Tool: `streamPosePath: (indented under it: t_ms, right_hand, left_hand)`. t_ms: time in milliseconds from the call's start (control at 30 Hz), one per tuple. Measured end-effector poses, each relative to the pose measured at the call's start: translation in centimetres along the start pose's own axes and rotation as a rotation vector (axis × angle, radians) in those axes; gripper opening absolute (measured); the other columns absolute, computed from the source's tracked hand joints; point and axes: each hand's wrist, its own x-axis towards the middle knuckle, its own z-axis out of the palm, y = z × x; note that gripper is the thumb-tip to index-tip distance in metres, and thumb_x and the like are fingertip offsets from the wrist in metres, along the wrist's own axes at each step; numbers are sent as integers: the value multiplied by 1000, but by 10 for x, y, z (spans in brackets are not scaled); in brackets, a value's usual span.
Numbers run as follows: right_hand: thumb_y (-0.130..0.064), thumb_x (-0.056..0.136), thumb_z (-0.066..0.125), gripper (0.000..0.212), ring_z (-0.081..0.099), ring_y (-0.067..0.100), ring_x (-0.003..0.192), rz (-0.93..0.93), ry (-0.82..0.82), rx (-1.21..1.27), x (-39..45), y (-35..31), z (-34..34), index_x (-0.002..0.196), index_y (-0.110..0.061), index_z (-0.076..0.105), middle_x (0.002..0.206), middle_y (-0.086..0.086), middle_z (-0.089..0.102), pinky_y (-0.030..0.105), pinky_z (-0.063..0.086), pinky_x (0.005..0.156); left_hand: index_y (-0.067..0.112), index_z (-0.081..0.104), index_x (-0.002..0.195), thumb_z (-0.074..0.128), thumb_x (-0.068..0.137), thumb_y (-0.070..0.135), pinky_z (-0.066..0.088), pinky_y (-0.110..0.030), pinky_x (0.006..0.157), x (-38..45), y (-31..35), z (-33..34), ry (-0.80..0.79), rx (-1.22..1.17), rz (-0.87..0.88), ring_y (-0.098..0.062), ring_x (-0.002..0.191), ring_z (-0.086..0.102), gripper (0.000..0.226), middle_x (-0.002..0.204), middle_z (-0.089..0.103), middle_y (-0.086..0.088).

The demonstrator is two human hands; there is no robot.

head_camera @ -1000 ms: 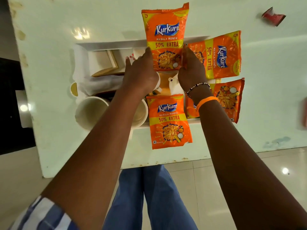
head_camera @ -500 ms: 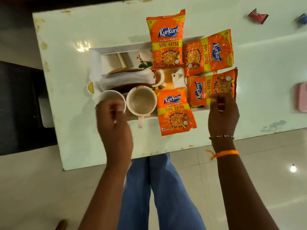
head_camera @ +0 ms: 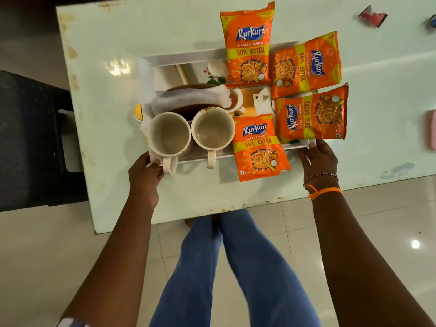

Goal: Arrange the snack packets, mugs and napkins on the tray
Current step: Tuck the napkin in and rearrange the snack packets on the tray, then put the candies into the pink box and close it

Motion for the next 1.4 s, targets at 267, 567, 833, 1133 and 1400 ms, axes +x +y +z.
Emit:
streamPosePath:
  t_ms: [267,567,833,1133,1400]
  right_hand:
    - [1,93,42,30,53,25,106,-20,30,75,19,-7,-5,122,2,50,111,15,53,31,53,86]
    - [0,93,43,31,53,26,107,-6,53,86,73,-51,-27,123,5,48,113,15,53,31,54,83]
    - [-2,92,46,29,54,26,106,27,10,121,107,-75,-40,120,1,51,112,15,54,37,51,93]
    - [7,87,47,19,58,22,69,-99,6,-85,109,-95,-79,99,-6,56,91,15,61,28,53,68]
    - [-10,77,60,43,41,39,113,-521,454,-911,155,-127,-201,119,-13,53,127,15,51,33,31,93]
  left_hand:
    - [-2,55,118,50,87,-7,51,-25,75,0,-10,10,-11,-68,70,-19,95,58,31,97,58,-6]
    - [5,57,116,47,92,-2,47,-36,90,3,17,89,-21,-66,106,-23,102,56,27,110,57,-11]
    - [-1,55,120,49,88,-5,49,-33,88,11,21,132,36,-5,87,-22,100,55,33,108,56,-11]
    - [14,50,110,38,93,-1,50,-26,77,-59,-16,167,201,-147,-104,-17,81,56,26,100,52,-6]
    - [11,61,95,43,93,1,54,-15,64,-153,-53,309,-440,311,-252,-17,74,56,21,86,57,-7]
